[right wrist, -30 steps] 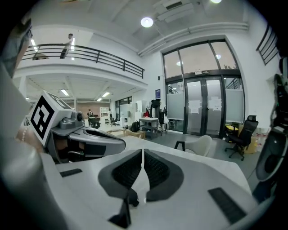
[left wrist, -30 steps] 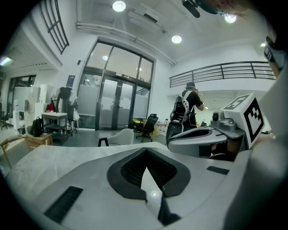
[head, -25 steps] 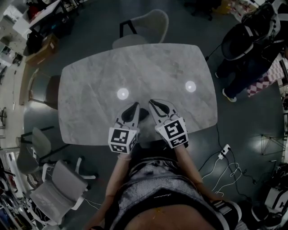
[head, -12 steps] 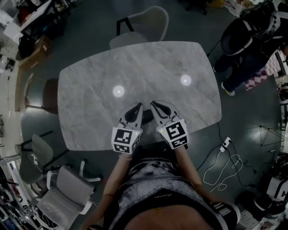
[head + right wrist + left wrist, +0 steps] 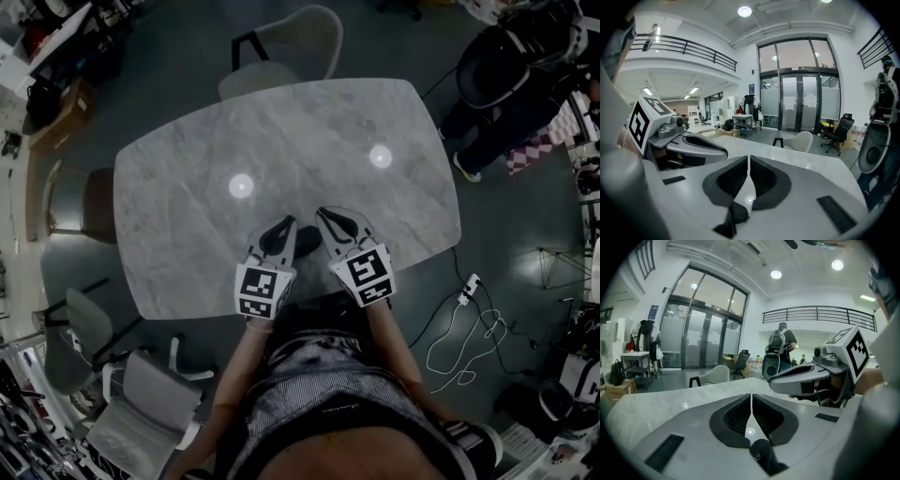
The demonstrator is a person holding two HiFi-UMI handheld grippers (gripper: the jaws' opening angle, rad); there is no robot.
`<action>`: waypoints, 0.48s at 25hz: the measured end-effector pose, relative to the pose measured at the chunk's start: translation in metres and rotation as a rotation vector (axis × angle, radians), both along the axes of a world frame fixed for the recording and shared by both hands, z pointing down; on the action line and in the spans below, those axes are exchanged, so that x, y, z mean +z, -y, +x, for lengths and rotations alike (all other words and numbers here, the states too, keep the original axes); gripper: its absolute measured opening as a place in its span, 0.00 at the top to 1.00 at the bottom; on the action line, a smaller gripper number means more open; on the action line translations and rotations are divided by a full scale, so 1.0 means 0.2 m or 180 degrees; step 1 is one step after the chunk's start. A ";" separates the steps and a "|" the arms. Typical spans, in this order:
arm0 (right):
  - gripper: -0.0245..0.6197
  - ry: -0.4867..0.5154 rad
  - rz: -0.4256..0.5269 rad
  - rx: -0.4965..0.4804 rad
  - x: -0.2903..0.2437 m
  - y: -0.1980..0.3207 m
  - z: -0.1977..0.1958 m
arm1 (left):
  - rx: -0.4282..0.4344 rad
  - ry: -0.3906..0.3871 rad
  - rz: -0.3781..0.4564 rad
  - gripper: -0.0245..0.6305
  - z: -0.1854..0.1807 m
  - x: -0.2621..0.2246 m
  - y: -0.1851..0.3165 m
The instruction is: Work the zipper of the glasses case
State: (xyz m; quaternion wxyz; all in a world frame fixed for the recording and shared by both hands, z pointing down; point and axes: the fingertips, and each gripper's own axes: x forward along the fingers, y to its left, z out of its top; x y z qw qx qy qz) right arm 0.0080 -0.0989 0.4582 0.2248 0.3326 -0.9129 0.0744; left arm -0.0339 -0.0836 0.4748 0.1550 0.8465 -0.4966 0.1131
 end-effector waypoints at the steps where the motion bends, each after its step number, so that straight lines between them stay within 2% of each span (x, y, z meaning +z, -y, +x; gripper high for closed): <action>1: 0.86 -0.0006 -0.0010 0.0021 0.01 0.00 0.01 | 0.0005 0.0008 -0.0015 0.97 0.00 0.01 -0.01; 12: 0.86 -0.0099 -0.0184 0.0195 0.11 -0.01 0.10 | 0.0227 0.0122 -0.0285 0.97 0.03 0.25 -0.09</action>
